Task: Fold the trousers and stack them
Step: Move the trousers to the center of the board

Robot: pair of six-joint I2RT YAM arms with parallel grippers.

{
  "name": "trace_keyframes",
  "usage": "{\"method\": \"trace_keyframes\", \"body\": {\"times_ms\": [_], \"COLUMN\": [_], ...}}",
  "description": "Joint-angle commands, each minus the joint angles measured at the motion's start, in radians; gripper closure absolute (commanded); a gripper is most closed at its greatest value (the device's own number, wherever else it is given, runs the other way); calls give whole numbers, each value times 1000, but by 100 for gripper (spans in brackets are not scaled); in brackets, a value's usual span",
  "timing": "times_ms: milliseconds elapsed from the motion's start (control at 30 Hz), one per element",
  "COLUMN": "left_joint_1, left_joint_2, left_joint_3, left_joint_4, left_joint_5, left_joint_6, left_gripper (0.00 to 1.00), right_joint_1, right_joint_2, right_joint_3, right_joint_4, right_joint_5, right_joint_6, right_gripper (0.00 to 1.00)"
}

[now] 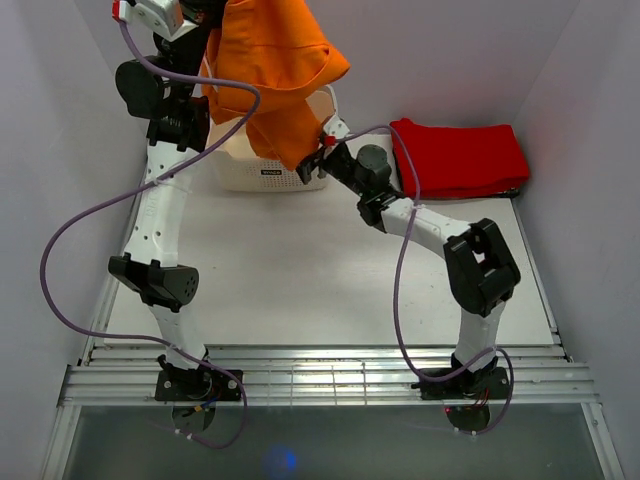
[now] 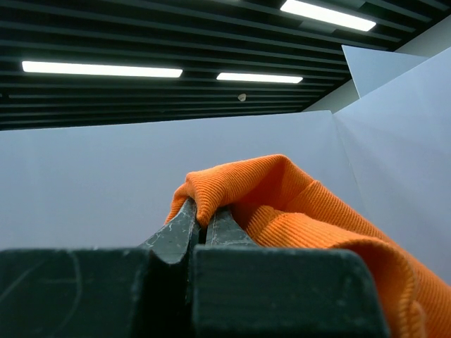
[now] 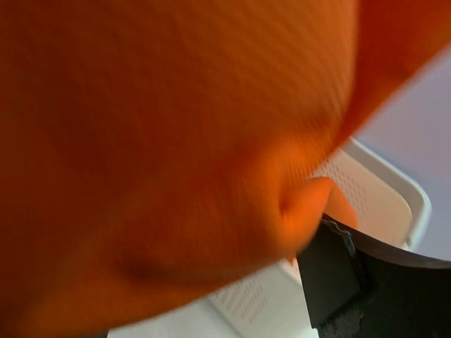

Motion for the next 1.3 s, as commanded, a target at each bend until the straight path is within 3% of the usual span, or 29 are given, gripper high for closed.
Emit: {"method": "trace_keyframes", "body": {"times_ms": [0,100,167,333,500,667,933,1267], "left_joint_1": [-2,-5,-8,-9,-9,-9,-9,-11], "left_joint_2": [-41,-55,-73,-177,-266,-436,-679,-811], "left_joint_3": [19,9,-23,-123,-204,-393,-771,-913], "left_joint_4": [67,64,63,54,14,0,-5,-49], "left_joint_5": [-39,-42,-39,1,43,82,63,-156], "left_joint_6": [-15,-34,-53,-106,-153,-170,-26,155], "left_gripper": [100,100,100,100,100,100,100,100], "right_joint_1": [84,115,121,117,86,39,-81,-112], "right_joint_2": [86,169,256,495,696,582,422,108], "right_joint_3": [160,284,362,750,1134,1000,1049,947], "right_joint_4": [157,167,163,85,47,208,249,262], "right_joint_5": [8,43,155,421,474,545,565,445], "right_joint_6": [-68,-95,-88,-97,-126,-149,-102,0], "right_gripper": [10,10,10,8,2,0,6,10]}}
